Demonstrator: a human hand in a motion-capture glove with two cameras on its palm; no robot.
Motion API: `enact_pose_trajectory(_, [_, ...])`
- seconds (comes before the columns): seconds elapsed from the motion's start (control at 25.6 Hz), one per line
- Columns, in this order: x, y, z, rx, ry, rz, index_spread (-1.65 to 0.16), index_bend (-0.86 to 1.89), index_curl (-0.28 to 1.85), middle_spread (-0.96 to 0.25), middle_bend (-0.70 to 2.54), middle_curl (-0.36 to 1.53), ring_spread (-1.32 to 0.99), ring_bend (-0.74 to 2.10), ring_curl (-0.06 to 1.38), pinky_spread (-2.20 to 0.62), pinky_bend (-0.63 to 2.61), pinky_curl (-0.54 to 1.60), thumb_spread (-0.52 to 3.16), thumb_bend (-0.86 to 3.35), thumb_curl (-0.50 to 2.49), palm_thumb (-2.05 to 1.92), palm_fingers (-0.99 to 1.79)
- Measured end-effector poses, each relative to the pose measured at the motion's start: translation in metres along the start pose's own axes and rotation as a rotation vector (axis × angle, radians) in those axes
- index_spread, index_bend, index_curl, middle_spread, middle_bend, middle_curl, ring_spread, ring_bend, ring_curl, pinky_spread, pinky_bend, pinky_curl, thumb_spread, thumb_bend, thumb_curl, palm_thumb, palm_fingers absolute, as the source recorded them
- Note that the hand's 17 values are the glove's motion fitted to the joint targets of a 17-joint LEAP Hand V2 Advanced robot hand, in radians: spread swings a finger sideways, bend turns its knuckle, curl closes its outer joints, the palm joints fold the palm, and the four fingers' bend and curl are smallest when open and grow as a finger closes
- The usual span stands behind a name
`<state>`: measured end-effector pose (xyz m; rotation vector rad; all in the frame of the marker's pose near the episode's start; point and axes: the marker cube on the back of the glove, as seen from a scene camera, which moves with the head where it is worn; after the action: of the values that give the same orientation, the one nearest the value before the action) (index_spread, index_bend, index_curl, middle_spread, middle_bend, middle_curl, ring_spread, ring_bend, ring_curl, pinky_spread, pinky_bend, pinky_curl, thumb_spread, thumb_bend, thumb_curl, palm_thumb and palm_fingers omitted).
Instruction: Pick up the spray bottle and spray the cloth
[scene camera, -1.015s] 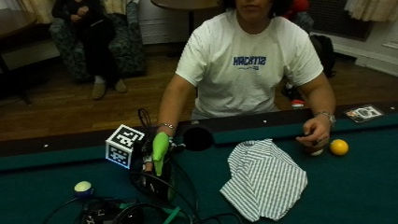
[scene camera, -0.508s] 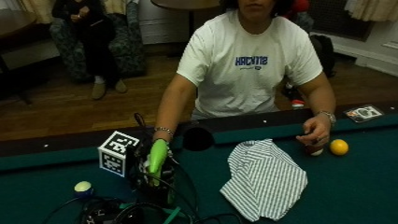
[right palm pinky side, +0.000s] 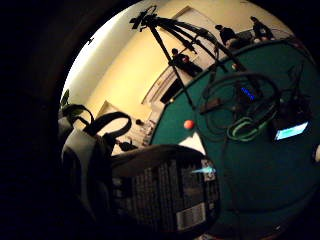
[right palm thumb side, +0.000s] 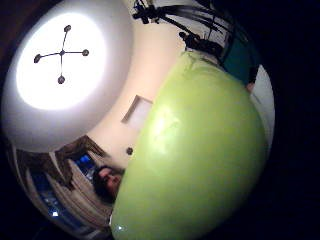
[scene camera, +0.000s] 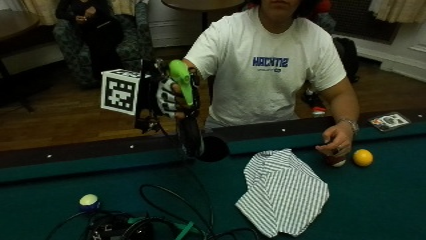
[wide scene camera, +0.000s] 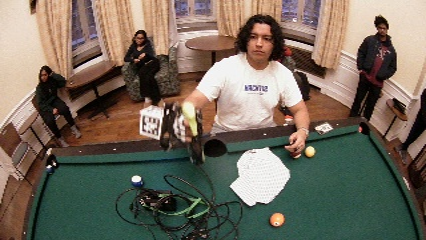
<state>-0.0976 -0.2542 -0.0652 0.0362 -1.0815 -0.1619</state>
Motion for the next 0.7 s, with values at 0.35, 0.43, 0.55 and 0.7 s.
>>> enact_pose_trajectory(0.35, [-0.051,-0.013,0.087,-0.583,0.370,0.116,-0.25,0.41,0.52,-0.18,0.71,0.56,-0.20,0.80,0.48,-0.32,0.49,0.37,0.49,0.01,0.62,0.93,1.41])
enact_pose_trajectory(0.43, [-0.042,-0.007,0.113,-0.778,0.505,0.144,-0.25,0.41,0.53,-0.18,0.72,0.56,-0.20,0.80,0.48,-0.32,0.48,0.37,0.48,-0.01,0.64,0.93,1.40])
enact_pose_trajectory(0.55, [-0.021,0.006,0.142,-1.049,0.691,0.226,-0.25,0.41,0.54,-0.18,0.73,0.57,-0.20,0.80,0.49,-0.32,0.48,0.38,0.47,-0.01,0.66,0.94,1.40])
enact_pose_trajectory(0.7, [0.017,0.014,0.181,-1.235,0.936,0.305,-0.25,0.40,0.55,-0.18,0.73,0.57,-0.20,0.80,0.49,-0.32,0.48,0.38,0.46,-0.02,0.68,0.94,1.39])
